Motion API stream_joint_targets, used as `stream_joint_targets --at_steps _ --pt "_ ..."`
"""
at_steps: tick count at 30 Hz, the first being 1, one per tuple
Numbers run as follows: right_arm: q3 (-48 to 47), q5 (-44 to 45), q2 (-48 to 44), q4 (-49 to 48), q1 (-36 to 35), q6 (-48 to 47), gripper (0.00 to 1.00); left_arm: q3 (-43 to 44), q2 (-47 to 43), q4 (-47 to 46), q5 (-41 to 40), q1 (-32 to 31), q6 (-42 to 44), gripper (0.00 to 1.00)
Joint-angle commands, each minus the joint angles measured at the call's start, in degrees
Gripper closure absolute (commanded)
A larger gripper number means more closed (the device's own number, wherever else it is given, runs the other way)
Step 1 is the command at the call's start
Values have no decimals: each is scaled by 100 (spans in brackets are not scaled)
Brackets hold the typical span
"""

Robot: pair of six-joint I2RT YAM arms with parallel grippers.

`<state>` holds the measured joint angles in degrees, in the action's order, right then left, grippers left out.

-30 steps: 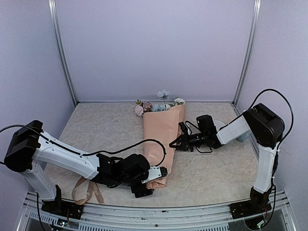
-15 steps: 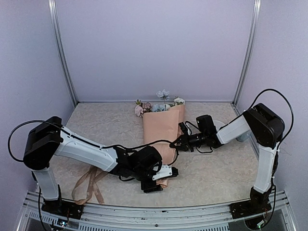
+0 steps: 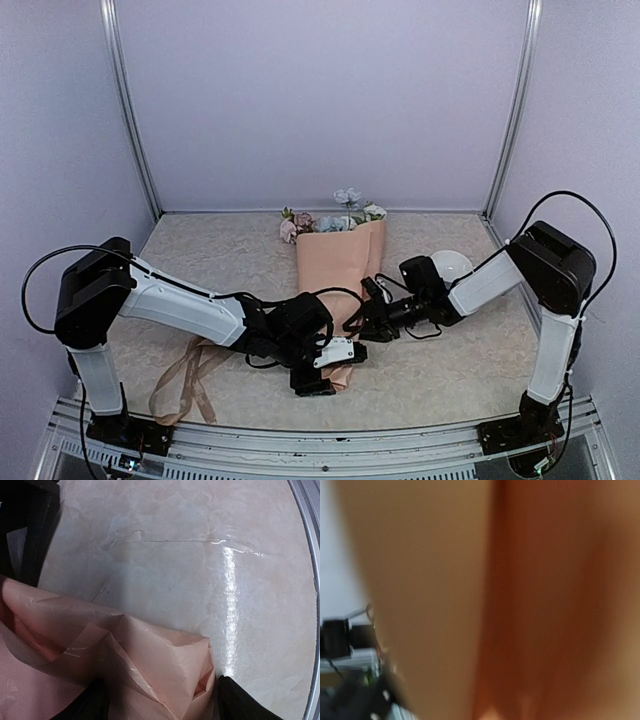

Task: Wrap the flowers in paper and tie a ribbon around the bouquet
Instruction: Press the fold line on the folded bouquet.

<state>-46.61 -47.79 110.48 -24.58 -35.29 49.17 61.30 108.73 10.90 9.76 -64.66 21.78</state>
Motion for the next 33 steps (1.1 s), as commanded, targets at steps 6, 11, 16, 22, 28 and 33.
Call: stream_joint_targets --at_steps 6,11,16,22,28,33 --pt "179 147 -50 -572 -317 535 43 -200 50 438 237 -120 143 26" --pt "66 257 -68 -347 -447 463 38 -276 -16 363 203 -150 179 25" --pt "27 395 99 -468 -710 641 56 -357 -88 279 146 -177 199 25" --pt "166 411 -7 -594 -717 696 47 -365 -88 268 138 -187 196 25" --pt "575 559 -230 -1197 -562 1136 52 -360 -89 280 108 -192 188 25" --pt "374 607 15 -1313 -685 1282 56 -341 -83 303 113 -196 203 24"
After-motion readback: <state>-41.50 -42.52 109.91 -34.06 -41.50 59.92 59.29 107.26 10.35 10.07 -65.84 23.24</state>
